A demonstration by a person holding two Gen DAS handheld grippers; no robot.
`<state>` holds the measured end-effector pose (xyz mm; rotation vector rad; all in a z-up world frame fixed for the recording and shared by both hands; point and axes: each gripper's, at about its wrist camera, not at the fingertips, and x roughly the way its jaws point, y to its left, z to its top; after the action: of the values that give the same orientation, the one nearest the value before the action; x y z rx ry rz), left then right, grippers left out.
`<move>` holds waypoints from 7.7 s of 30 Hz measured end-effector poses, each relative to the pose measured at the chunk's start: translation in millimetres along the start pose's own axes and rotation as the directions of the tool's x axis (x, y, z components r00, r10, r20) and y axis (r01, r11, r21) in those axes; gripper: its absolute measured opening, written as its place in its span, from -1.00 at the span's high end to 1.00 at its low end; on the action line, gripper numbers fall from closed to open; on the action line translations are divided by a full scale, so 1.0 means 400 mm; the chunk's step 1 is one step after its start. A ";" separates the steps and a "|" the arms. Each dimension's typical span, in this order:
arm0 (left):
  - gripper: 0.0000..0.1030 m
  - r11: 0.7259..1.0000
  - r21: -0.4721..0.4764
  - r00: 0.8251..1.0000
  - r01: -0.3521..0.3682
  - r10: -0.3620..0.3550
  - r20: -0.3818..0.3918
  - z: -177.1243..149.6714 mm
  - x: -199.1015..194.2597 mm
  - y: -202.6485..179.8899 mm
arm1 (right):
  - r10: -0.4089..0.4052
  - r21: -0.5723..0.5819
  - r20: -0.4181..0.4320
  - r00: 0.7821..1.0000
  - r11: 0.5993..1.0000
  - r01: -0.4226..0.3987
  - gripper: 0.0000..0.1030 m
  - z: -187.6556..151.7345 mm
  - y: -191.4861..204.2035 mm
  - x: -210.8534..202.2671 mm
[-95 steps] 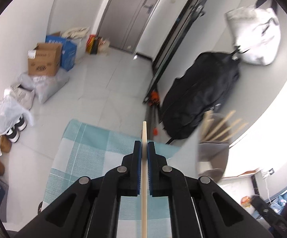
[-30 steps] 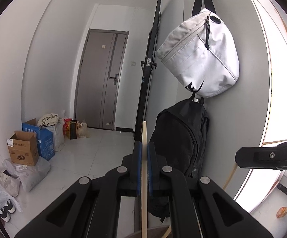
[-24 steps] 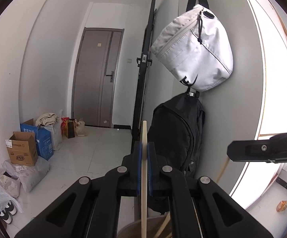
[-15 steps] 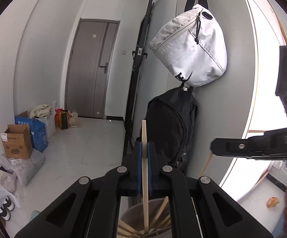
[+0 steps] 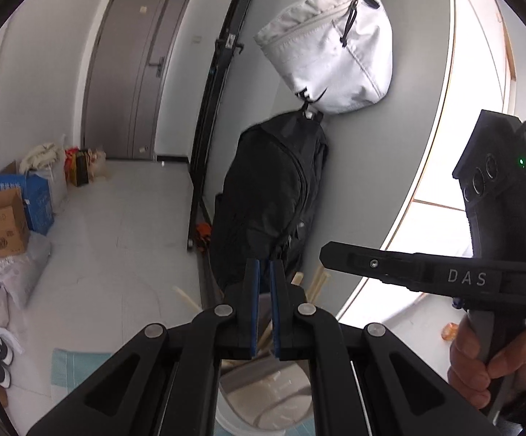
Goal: Organize utensils
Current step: 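Lower the sticks into the holder and open both grippers, then move both open grippers back down toward the last sticks on the cloth, then close the right gripper on a stick while the left gripper grasps the other stick, then carry both held sticks up over the white utensil holder, then lower the sticks into the holder and open both grippers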
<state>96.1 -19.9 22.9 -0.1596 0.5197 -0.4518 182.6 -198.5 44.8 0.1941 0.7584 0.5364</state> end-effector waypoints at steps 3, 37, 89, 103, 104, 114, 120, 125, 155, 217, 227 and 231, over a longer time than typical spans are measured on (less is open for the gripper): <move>0.97 1.000 -0.023 1.000 -0.016 0.016 0.016 0.002 -0.024 0.008 | -0.010 -0.007 -0.006 1.000 1.000 0.010 0.86 -0.010 0.004 0.003; -0.81 0.859 -0.279 0.897 -0.428 0.443 -0.014 -0.169 -0.317 0.119 | 0.044 -0.208 0.020 0.999 0.977 -0.039 -0.76 -0.218 0.223 -0.123; -0.81 0.685 -0.628 0.928 -0.368 0.237 -0.286 -0.400 -0.366 0.441 | -0.157 -0.421 -0.535 0.830 0.901 -0.101 0.91 -0.469 0.384 0.383; -0.44 0.807 -0.379 0.787 -0.453 0.163 -0.595 -0.469 -0.166 0.246 | 0.022 -0.158 -0.223 0.975 0.986 -0.058 0.91 -0.339 0.230 0.094; -0.43 0.792 -0.392 0.777 -0.467 0.157 -0.609 -0.473 -0.160 0.252 | 0.035 -0.136 -0.198 0.980 0.989 -0.062 0.91 -0.334 0.218 0.075; -0.02 0.734 -0.242 0.644 -0.635 0.330 -0.690 -0.451 -0.081 0.226 | 0.075 -0.032 -0.046 0.996 0.997 -0.076 0.91 -0.305 0.117 -0.039; 0.92 0.717 -0.096 0.555 -0.691 0.441 -0.706 -0.447 -0.033 0.153 | 0.083 -0.007 -0.013 0.996 0.996 -0.083 0.90 -0.290 0.076 -0.086; 0.98 0.722 -0.122 0.578 -0.681 0.428 -0.695 -0.436 -0.015 0.148 | 0.095 0.008 -0.005 0.995 0.995 -0.095 0.90 -0.300 0.062 -0.111; 0.99 0.930 -0.178 0.930 -0.322 0.277 -0.240 -0.211 -0.156 0.005 | 0.016 -0.060 0.213 0.977 0.998 -0.003 0.90 -0.312 0.089 -0.169; 0.99 0.980 -0.113 0.973 -0.162 0.139 -0.187 0.152 -0.006 -0.005 | -0.115 -0.095 0.477 0.872 0.979 0.181 0.91 0.058 0.054 0.014; 0.99 0.992 -0.070 0.973 -0.101 0.084 -0.216 0.122 0.018 -0.028 | -0.041 -0.180 0.393 0.918 0.976 0.121 0.89 -0.018 0.048 -0.003; 0.99 0.991 -0.090 0.968 -0.097 0.074 -0.238 0.103 0.028 -0.014 | -0.028 -0.202 0.350 0.936 0.974 0.104 0.88 -0.046 0.046 -0.010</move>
<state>123.8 -28.5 54.9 -0.1809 0.7797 -0.3617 160.1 -185.5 40.8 0.0548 0.3575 0.5000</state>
